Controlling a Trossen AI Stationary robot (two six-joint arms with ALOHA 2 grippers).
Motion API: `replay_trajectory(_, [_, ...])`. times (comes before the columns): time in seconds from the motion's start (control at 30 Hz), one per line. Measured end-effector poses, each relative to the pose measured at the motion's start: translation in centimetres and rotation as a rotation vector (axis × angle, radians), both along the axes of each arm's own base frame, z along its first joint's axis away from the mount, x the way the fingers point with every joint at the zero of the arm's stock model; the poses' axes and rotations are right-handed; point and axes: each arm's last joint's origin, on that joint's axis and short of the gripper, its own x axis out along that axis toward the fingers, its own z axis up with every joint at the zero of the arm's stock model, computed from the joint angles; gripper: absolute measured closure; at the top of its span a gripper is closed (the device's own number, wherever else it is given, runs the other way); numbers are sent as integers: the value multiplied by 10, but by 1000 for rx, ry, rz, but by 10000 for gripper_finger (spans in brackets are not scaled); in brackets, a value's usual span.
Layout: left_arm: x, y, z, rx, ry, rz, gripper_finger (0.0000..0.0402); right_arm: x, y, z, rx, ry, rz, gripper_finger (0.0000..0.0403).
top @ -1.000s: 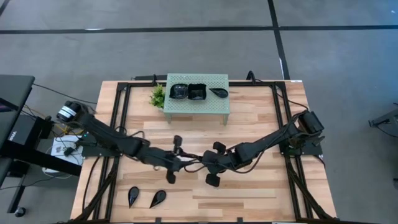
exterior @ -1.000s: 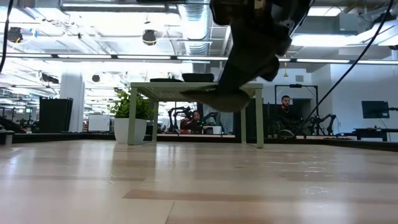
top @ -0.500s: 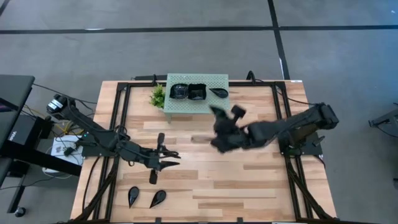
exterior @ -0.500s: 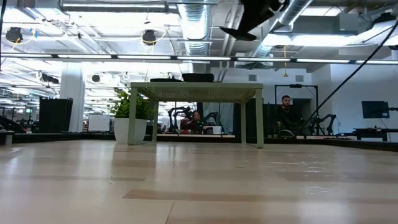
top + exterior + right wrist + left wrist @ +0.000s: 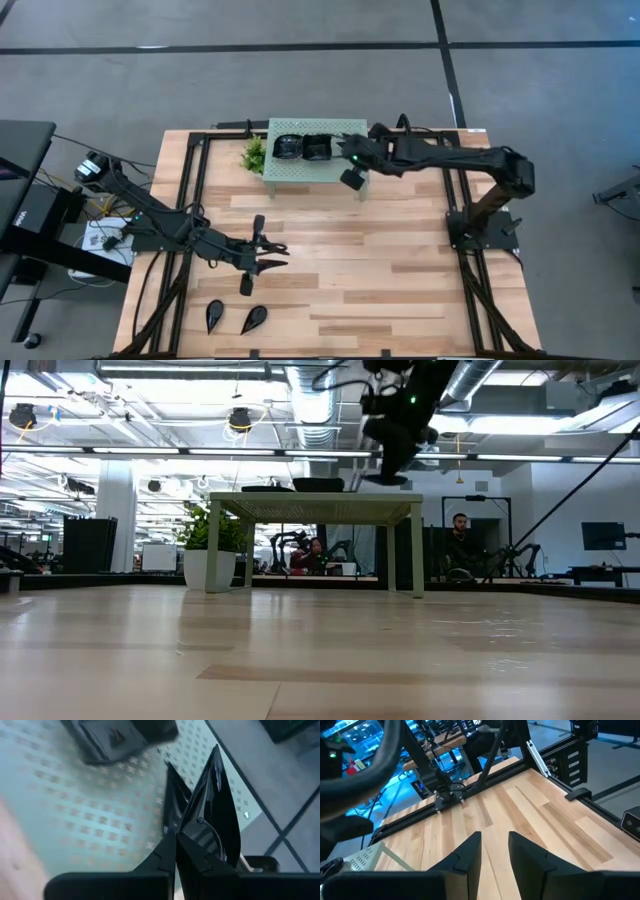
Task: Pick & Place Mini shaped plates
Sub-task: Stack the drop-shaped plate on top of the other drop-shaped plates on the shelf
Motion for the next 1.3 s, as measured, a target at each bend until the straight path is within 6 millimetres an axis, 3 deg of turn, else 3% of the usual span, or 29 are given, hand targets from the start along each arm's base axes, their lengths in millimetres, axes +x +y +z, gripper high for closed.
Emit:
replay_trajectory(0.23, [0,0,0,-2,0,0,302,9,-8,-13,-9,43,13,398])
replay_trajectory(0.4, [0,0,0,-2,0,0,302,11,-8,-15,-15,57,25,369])
replay_trajectory(0.77, [0,0,0,-31,3,7,302,13,6,-14,3,37,28,321])
replay_trajectory(0.9, [0,-1,0,-99,15,1,302,15,32,-6,39,35,54,323])
replay_trajectory(1.0, [0,-3,0,-179,36,-56,302,16,63,4,54,25,116,323])
replay_trajectory(1.17, [7,-9,-9,-275,74,-60,302,12,134,22,57,11,325,323])
replay_trajectory(1.3, [21,-15,-35,-383,188,9,302,-4,193,25,2,75,578,323])
